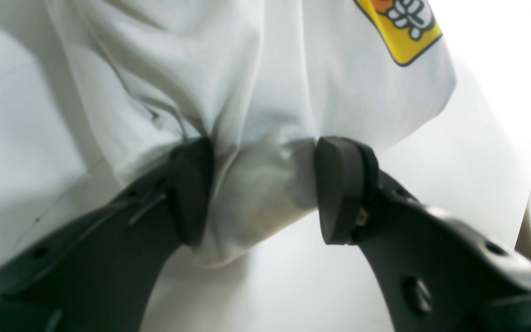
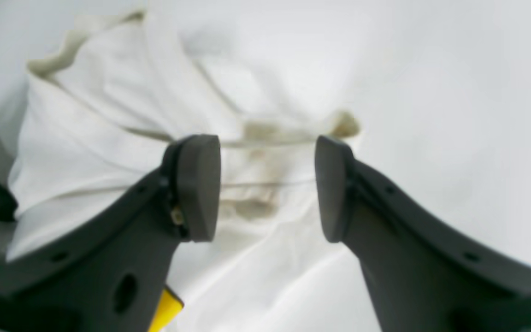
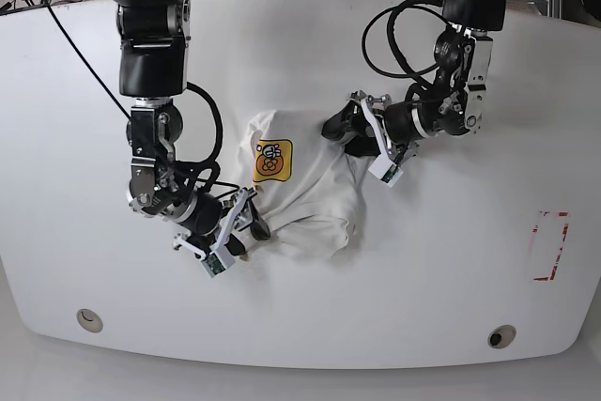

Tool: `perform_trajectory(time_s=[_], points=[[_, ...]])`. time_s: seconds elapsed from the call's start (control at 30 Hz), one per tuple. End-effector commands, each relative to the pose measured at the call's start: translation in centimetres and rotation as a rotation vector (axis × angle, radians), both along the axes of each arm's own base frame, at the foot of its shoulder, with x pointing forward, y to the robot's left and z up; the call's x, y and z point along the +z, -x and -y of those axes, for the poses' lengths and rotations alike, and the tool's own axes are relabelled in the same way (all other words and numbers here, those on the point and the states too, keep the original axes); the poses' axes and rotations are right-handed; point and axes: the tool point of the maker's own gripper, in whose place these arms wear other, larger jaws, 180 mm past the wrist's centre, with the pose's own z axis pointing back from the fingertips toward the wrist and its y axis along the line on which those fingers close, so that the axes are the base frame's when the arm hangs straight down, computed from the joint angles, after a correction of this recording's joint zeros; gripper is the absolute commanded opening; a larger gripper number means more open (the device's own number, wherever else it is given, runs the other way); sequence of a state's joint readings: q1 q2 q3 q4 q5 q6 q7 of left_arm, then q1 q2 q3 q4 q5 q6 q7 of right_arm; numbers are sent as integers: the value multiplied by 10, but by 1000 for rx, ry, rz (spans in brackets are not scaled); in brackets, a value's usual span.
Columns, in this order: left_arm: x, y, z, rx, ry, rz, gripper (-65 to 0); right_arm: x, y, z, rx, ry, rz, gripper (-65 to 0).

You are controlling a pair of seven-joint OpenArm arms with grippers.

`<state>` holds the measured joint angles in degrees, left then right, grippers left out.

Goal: Fold the T-shirt properly
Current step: 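Pull the folded shirt with both grippers toward the table centre, then regrasp the shirt edge with the left gripper and pull it straight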

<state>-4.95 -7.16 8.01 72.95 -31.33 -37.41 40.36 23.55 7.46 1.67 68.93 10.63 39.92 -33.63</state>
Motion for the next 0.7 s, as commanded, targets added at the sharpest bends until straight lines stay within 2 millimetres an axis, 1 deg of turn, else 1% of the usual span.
perform_trajectory(time_s=[0.0,0.1,0.2,0.33,0.37,0.5,0.67], points=[[-7,3,-7,-20,-68,-15,-318,28,-13,-1,2,-17,72,-342],[-6,3,-5,-21,-63,-12,-318,38,-10,-4,14,-4,81,-342],[-3,1,-4,-23,-61,-3,-318,39,5,-9,38,11,60,-342],[-5,7,-3,-25,-58,-10,-318,44,22,-30,64,-28,60,-344],[-6,9,-3,-26,-59,-16,-318,41,30,-35,72,-34,49,-344],[-9,12,-3,-26,-59,-24,-318,29,47,-38,77,-35,21,-344],[-19,28,-3,-27,-59,-60,-318,4,73,-38,76,-38,-39,-346]])
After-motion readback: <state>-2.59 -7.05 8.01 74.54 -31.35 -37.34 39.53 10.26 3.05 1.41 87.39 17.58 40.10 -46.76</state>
